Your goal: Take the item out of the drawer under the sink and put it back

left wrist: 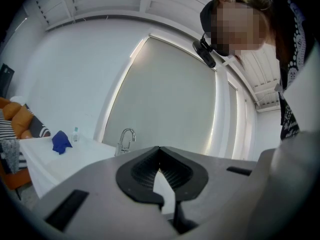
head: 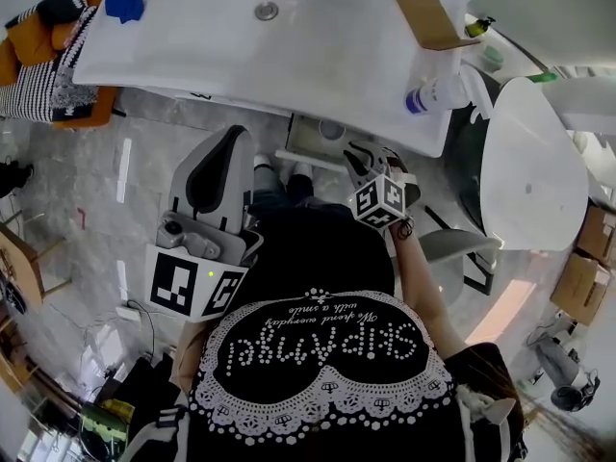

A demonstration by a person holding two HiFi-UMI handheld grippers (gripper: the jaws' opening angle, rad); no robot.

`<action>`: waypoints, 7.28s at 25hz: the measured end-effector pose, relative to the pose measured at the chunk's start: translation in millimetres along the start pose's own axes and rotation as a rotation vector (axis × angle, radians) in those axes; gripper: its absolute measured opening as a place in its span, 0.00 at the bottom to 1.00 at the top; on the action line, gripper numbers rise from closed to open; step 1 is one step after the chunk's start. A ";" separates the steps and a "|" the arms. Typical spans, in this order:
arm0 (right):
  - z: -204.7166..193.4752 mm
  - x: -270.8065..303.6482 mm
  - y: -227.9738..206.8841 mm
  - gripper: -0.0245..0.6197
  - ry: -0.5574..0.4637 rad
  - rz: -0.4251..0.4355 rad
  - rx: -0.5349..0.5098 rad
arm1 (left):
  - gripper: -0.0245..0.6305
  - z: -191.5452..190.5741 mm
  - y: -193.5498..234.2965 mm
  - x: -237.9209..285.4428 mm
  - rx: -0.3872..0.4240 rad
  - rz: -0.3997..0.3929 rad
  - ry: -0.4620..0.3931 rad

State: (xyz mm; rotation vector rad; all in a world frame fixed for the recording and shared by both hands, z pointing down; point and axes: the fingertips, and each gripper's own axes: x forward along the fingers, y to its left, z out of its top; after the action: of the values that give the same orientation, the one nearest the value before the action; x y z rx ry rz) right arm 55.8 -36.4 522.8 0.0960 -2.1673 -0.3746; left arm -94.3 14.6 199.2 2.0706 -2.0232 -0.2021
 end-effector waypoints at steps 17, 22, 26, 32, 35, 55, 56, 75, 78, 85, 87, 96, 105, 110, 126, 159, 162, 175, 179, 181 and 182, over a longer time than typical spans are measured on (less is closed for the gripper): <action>-17.3 62.7 21.3 0.17 0.090 0.124 -0.109 | 0.04 3.7 23.4 -20.0 0.007 0.088 0.019; -24.2 79.7 24.0 0.17 0.126 0.156 -0.128 | 0.04 6.4 33.6 -23.3 0.006 0.115 0.015; -30.3 90.8 26.8 0.17 0.150 0.177 -0.143 | 0.04 6.8 38.3 -26.1 0.004 0.137 0.015; -38.3 105.2 33.2 0.17 0.178 0.205 -0.163 | 0.04 5.9 43.3 -28.9 0.004 0.167 0.028; -41.9 112.2 35.9 0.17 0.184 0.210 -0.168 | 0.04 2.5 41.9 -28.7 -0.001 0.176 0.051; -63.3 161.5 50.0 0.17 0.258 0.234 -0.155 | 0.04 -16.0 55.0 -14.7 -0.023 0.191 0.132; -64.6 162.8 50.4 0.17 0.263 0.239 -0.158 | 0.04 -15.9 56.1 -14.2 -0.025 0.193 0.133; -64.2 160.2 52.1 0.08 0.275 0.254 -0.211 | 0.04 -24.9 62.5 -15.5 -0.073 0.219 0.163; -57.7 154.0 52.0 0.08 0.250 0.238 -0.203 | 0.04 -23.0 61.7 -13.7 -0.075 0.212 0.143; -41.3 135.5 49.8 0.08 0.194 0.202 -0.200 | 0.04 -17.3 58.8 -16.2 -0.071 0.205 0.110; -38.9 129.9 49.9 0.08 0.186 0.191 -0.205 | 0.04 -16.0 56.2 -18.9 -0.070 0.201 0.103; -24.9 104.6 47.7 0.08 0.152 0.120 -0.191 | 0.04 -14.2 46.6 -35.2 -0.068 0.177 0.073; -7.6 71.5 52.4 0.08 0.080 0.104 -0.115 | 0.04 -10.6 32.6 -36.6 -0.069 0.131 0.032; 0.5 55.9 43.7 0.08 0.038 0.080 -0.075 | 0.04 -15.4 27.8 -34.2 -0.077 0.116 0.021; 17.5 13.6 23.2 0.08 -0.078 0.024 0.095 | 0.04 -23.7 10.2 -17.5 -0.080 0.026 0.038; 77.9 -92.4 -36.8 0.08 -0.357 -0.171 0.498 | 0.04 -22.9 -29.1 21.8 0.012 -0.163 0.046; 86.6 -111.0 -54.9 0.08 -0.403 -0.230 0.520 | 0.04 -21.5 -31.8 25.8 0.025 -0.174 0.043; 129.0 -189.0 -113.9 0.08 -0.599 -0.396 0.563 | 0.04 -17.1 -46.5 41.7 0.047 -0.228 0.041; 128.6 -209.2 -120.1 0.08 -0.615 -0.424 0.585 | 0.04 -11.0 -49.1 48.3 0.019 -0.212 0.028; 130.4 -217.5 -120.9 0.08 -0.628 -0.430 0.585 | 0.04 -10.7 -48.8 49.7 0.018 -0.210 0.031; 132.8 -221.7 -121.5 0.08 -0.646 -0.433 0.587 | 0.04 -11.0 -48.6 50.0 0.021 -0.210 0.032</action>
State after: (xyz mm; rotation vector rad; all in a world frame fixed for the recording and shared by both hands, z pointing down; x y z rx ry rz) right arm 70.4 -75.7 240.4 0.8870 -2.8347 0.0219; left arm -43.0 -33.8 200.2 2.2833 -1.7953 -0.1838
